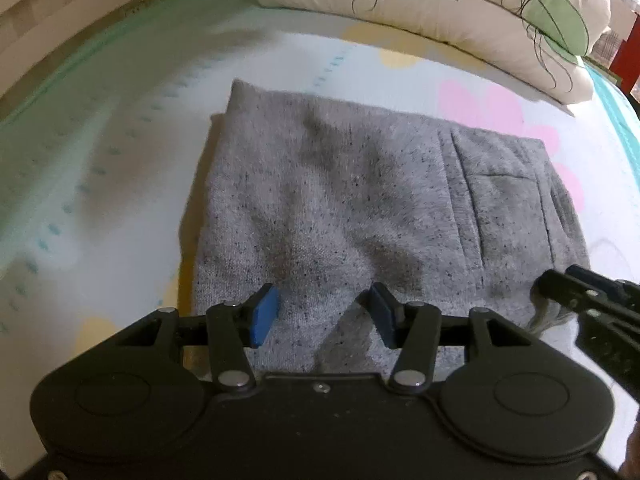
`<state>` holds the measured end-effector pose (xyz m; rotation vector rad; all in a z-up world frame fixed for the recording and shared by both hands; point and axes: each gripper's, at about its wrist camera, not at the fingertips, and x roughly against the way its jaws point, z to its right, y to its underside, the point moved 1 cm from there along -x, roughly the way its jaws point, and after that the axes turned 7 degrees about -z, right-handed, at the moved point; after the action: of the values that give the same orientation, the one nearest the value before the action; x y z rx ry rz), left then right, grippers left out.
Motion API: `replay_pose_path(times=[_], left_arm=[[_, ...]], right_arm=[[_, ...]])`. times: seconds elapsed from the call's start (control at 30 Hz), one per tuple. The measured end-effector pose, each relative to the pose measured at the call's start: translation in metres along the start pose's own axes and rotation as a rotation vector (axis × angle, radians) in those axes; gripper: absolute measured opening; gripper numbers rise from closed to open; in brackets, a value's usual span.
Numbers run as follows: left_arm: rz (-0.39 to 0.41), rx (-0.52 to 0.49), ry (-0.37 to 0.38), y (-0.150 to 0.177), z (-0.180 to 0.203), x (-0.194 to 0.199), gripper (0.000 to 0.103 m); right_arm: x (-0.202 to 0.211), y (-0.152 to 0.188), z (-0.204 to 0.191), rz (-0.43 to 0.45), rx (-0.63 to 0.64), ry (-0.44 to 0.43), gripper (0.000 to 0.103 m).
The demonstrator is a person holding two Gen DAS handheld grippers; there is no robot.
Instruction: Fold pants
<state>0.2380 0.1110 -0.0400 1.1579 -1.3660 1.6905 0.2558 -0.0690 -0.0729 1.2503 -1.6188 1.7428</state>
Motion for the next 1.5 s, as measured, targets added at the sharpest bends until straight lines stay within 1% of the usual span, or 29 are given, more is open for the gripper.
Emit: replay_pose_path(times=[0.07, 0.13, 0.3, 0.4, 0.53, 0.63, 0.77, 1.1, 1.5], left_arm=[[0.011, 0.013, -0.007, 0.003, -0.002, 0.011, 0.056], [0.026, 0.028, -0.028, 0.009, -0.005, 0.022, 0.056], [0.077, 0.029, -0.062, 0.033, -0.004, 0.044, 0.056], [0.108, 0.014, -0.068, 0.044, -0.003, 0.054, 0.056], [0.147, -0.035, -0.091, 0.057, 0.002, 0.062, 0.057], [0.169, -0.056, -0.089, 0.066, 0.004, 0.066, 0.057], [0.171, -0.058, -0.070, 0.071, 0.003, 0.067, 0.058], [0.152, -0.011, -0.028, 0.074, -0.003, 0.065, 0.058], [0.158, -0.001, -0.020, 0.075, -0.003, 0.068, 0.058]], right_arm=[[0.016, 0.002, -0.002, 0.025, -0.014, -0.009, 0.023], [0.033, 0.007, -0.001, 0.050, -0.032, -0.012, 0.023], [0.070, 0.024, 0.002, 0.095, -0.058, -0.024, 0.024], [0.087, 0.031, 0.002, 0.102, -0.062, -0.018, 0.025], [0.100, 0.042, 0.003, 0.097, -0.076, -0.024, 0.025], [0.101, 0.048, 0.001, 0.094, -0.077, -0.025, 0.025], [0.101, 0.054, -0.003, 0.081, -0.078, -0.020, 0.025], [0.097, 0.055, -0.010, 0.068, -0.076, -0.013, 0.025], [0.091, 0.055, -0.013, 0.055, -0.076, -0.008, 0.025]])
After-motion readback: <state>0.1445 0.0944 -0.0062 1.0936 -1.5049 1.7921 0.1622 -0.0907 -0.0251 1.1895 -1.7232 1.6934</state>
